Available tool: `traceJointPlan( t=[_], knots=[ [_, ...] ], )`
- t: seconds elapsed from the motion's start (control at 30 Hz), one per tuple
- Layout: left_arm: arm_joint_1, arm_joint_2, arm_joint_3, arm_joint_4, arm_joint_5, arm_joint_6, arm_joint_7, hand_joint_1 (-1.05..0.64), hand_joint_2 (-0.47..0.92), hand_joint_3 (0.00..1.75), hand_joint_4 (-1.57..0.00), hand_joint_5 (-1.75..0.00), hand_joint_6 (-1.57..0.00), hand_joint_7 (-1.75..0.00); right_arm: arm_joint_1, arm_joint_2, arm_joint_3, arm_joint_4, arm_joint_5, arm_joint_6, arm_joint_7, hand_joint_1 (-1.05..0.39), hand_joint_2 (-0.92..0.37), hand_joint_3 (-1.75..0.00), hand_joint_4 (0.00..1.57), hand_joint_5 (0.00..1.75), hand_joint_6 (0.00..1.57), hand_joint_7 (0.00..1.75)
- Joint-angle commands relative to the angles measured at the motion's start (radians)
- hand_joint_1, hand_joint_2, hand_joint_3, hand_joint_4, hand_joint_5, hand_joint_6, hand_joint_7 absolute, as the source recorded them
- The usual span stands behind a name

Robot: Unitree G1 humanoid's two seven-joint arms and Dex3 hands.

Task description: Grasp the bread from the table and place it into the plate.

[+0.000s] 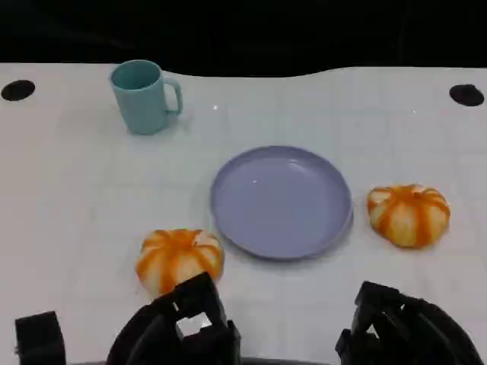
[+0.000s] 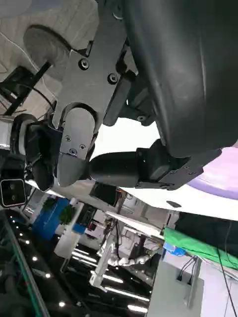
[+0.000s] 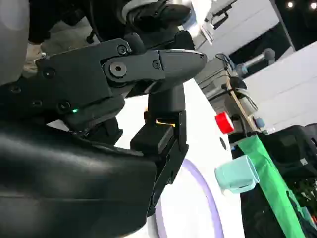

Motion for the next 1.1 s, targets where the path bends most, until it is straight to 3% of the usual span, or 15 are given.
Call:
traceJointPlan(
  t=[0.03,0.73,0.8,1.0,1.1],
  knots=[
    [-0.003,0.011,0.009,0.009,0.005,-0.013,-0.006,-0.62,0.92,0.13,-0.82,-1.75,-0.56,-1.75,-0.002,-0.010,-0.010,0.011,0.011,-0.017,0.016,-0.71,-0.92,-0.26,0.85,1.62,0.76,1.39],
    [-0.003,-0.004,0.019,0.008,0.002,-0.023,0.006,-0.59,0.92,0.13,-0.79,-1.75,-0.54,-1.74,-0.006,-0.008,-0.009,0.009,0.007,-0.006,0.003,-0.72,-0.92,-0.24,0.86,1.60,0.78,1.36],
    [-0.001,-0.015,0.023,0.007,0.009,-0.043,0.016,-0.58,0.92,0.14,-0.76,-1.75,-0.51,-1.70,-0.010,-0.005,-0.009,0.018,0.006,-0.013,0.006,-0.71,-0.92,-0.24,0.86,1.60,0.78,1.35],
    [0.008,-0.021,0.024,-0.031,0.104,-0.140,0.088,-0.58,0.92,0.19,-0.52,-1.75,-0.46,-1.37,-0.013,-0.001,-0.008,0.012,0.004,-0.009,-0.006,-0.72,-0.92,-0.24,0.86,1.60,0.77,1.35],
    [0.015,-0.021,0.019,-0.065,0.150,-0.169,0.133,-0.60,0.92,0.19,-0.46,-1.61,-0.44,-1.16,-0.013,-0.003,-0.004,0.006,-0.002,-0.008,-0.012,-0.72,-0.92,-0.25,0.86,1.61,0.78,1.37]
  ],
)
